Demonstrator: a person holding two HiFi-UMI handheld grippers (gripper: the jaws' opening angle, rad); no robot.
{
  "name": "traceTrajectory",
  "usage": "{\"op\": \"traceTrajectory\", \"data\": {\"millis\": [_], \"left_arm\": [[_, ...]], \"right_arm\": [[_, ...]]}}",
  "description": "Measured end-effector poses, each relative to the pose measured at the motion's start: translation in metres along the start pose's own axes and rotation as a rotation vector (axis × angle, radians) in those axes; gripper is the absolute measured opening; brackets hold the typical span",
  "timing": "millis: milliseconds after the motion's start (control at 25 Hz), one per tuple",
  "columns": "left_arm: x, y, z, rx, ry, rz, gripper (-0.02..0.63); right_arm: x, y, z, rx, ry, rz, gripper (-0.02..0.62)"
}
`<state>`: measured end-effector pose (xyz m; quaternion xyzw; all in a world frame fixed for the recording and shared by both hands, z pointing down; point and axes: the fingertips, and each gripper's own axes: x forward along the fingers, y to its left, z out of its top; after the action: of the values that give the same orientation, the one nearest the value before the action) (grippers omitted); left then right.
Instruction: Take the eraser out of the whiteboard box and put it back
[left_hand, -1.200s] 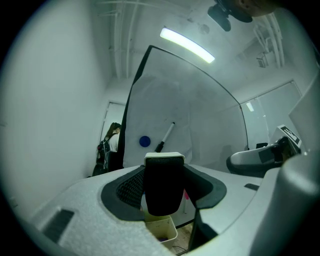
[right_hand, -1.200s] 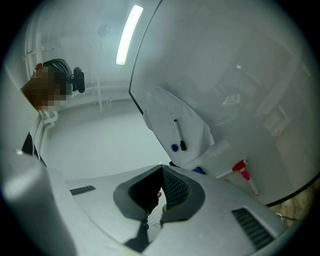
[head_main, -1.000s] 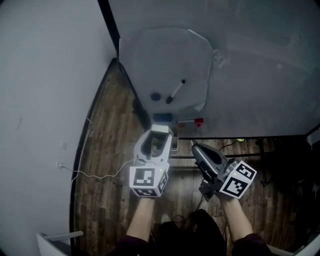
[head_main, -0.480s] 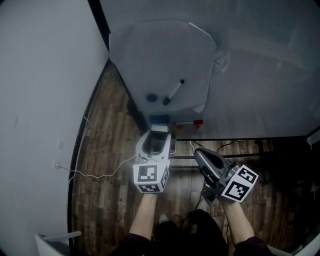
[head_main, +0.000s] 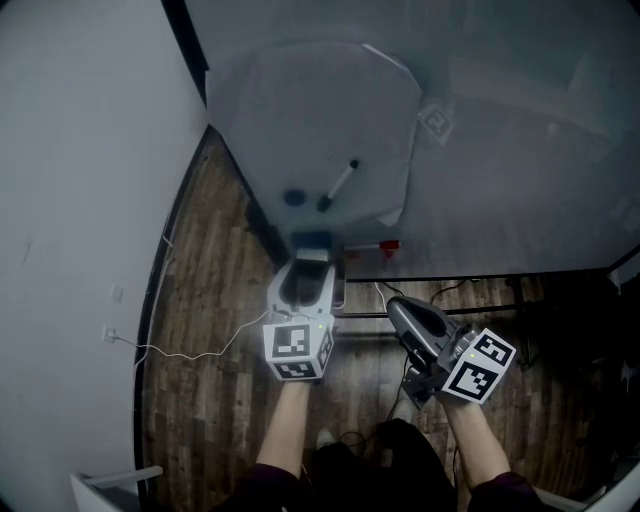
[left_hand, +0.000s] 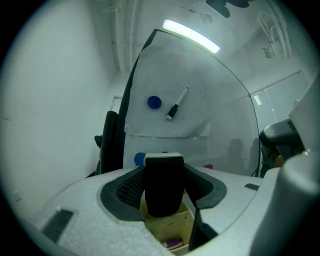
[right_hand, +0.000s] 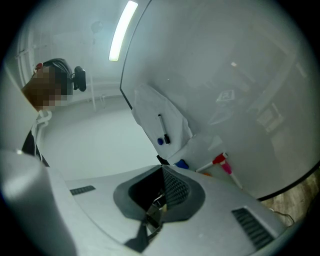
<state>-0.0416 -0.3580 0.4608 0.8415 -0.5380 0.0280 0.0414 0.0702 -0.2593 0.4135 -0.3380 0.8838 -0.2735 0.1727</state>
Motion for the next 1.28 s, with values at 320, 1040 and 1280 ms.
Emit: {"op": "traceTrajectory", "data": {"millis": [320,1040,1280], "left_arm": [[0.002,-0.008,-0.007,-0.002,0.034,-0.033,0.225],[-0.071,-0.040,0.093,-0.088,-0.059,-0.165,0.065],[-0.099,-0.052,0.127,-0.094,-0.119,-0.212,0.008]], "right_arm": [[-0.003,-0.003,0.000,0.002,-0.003,-0.006,0.003],[0.007,0.056,0.041,-0.031,-0.076,0.060,0.003],[0.007,0.088,0.054,-0.078,-0.110,0.094,0.003]]}}
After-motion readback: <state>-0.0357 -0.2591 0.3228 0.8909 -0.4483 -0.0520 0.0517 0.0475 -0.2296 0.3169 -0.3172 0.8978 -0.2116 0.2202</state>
